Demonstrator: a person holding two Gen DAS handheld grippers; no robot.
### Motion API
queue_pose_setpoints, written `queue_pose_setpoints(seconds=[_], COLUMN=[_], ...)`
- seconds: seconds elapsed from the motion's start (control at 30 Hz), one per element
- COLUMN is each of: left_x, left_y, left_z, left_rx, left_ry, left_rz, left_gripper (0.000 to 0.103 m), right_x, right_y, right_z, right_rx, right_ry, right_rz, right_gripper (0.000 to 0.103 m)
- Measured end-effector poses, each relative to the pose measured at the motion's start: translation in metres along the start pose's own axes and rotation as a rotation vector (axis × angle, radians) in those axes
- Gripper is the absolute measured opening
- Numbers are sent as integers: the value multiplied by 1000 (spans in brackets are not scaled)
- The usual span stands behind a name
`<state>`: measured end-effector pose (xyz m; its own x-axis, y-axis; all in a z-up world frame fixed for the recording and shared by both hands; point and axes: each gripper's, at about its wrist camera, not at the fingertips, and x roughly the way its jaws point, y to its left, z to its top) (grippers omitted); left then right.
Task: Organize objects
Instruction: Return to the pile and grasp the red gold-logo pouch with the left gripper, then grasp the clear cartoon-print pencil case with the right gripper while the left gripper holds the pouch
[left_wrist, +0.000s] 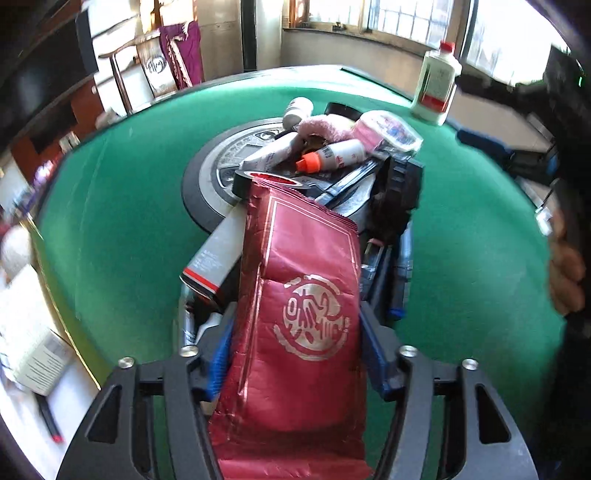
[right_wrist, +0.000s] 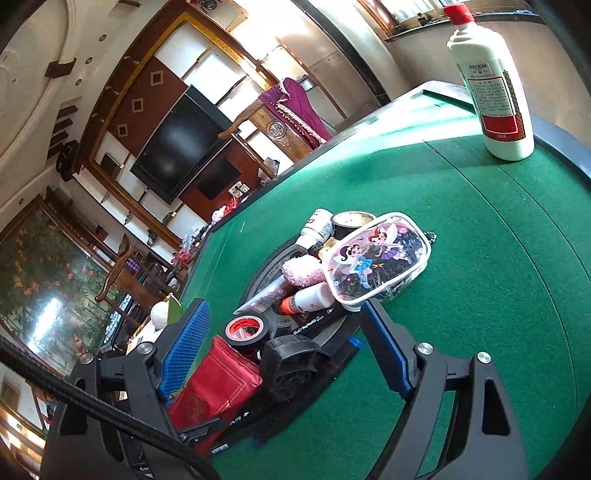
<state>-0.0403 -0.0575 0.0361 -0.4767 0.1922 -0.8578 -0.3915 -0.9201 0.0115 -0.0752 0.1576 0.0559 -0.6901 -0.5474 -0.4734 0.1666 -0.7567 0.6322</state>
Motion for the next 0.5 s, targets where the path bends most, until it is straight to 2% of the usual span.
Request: queue_pose_setpoints(seconds=[0.03,0.07,0.2,0.27,0.33,0.43,0.5], left_x=[6,8,13,12,11,1,-6], left_y=[-5,-5,-14,-13,-6,8,15], left_z=[1,7,14,14,13,11,12], left_rx=[21,36,65,38,8,-53,-81], left_ry=[29,24,-2,-28,-55,-93,-127], left_rz=[45,55,91,61,26,-73,-92], left_gripper=[69,72,73,55,54,52,52], right_x=[0,1,0,-1,-1,7,15], right_y=[0,-1,-5,-7,-12,-17,-26], right_z=[0,0,2,4,6,12,17], right_rx=[-2,-4,-3,-1,-5,-25,-5], right_ry=[-1,0,-3,-5,-8,7,33], right_rz=[-6,-8,-25,-51,-87,-154,-173], right_gripper=[84,84,84,84,84,83,83])
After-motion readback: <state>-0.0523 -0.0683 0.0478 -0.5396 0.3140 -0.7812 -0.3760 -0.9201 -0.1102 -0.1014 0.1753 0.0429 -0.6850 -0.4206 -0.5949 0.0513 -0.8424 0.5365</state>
